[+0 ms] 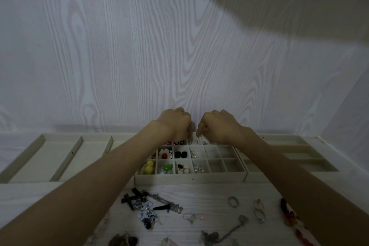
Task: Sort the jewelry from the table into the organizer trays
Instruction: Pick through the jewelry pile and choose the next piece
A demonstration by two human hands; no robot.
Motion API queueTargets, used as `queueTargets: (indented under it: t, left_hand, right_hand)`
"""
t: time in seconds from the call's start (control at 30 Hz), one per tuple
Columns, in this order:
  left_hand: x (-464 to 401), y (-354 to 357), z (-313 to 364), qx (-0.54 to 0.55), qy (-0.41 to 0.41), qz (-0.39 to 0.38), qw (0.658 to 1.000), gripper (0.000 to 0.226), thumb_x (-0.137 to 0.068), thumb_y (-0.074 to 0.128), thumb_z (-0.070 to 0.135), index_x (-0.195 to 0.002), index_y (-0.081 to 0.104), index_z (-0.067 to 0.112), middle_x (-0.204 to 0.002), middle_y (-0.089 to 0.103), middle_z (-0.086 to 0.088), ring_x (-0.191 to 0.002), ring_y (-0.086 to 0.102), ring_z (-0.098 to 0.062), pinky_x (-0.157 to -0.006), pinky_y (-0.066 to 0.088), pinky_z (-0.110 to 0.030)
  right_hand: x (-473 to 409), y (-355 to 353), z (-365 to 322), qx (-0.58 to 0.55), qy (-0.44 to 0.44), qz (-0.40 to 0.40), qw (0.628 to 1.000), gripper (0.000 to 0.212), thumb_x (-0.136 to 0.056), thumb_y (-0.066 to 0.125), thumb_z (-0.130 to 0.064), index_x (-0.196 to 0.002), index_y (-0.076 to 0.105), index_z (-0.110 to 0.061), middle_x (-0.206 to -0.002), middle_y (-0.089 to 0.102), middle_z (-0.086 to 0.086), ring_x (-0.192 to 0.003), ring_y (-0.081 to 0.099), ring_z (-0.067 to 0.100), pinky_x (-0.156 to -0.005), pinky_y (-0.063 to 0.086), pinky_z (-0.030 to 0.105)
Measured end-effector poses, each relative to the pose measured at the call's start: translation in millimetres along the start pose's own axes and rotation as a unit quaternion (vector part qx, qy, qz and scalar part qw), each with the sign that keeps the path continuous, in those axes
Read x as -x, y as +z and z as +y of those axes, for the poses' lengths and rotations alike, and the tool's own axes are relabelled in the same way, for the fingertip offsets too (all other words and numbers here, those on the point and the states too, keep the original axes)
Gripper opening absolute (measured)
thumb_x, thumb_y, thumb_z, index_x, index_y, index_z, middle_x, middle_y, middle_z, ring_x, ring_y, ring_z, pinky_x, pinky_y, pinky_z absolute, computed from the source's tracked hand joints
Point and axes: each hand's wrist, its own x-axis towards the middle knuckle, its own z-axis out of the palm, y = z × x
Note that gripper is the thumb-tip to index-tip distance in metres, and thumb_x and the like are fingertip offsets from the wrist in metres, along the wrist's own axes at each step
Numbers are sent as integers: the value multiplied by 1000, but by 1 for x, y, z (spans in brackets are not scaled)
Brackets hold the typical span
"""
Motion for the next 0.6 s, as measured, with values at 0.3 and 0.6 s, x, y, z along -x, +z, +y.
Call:
queueTargets:
  t: [0.3, 0.6]
  left_hand:
    - [0, 5, -4, 29, 1, -28, 999, 31, -90, 52, 25, -118, 65, 31, -124, 57, -2, -117, 42, -19, -88, 43, -33]
    - [-3, 8, -6, 56, 10, -27, 998, 36, -89, 50, 19, -116, 66, 37, -125, 57, 0, -117, 41, -17, -87, 41, -30]
  right_hand:
    - [-6, 9, -4, 8, 9, -23, 1000, 24, -91, 48, -21, -103, 70, -18, -105, 68, 1, -93, 61, 20, -83, 40, 29]
    - [-2, 8, -3, -23, 3, -48, 999, 32, -90, 50, -11, -102, 73, -30, -107, 68, -10, -93, 59, 12, -77, 34, 22]
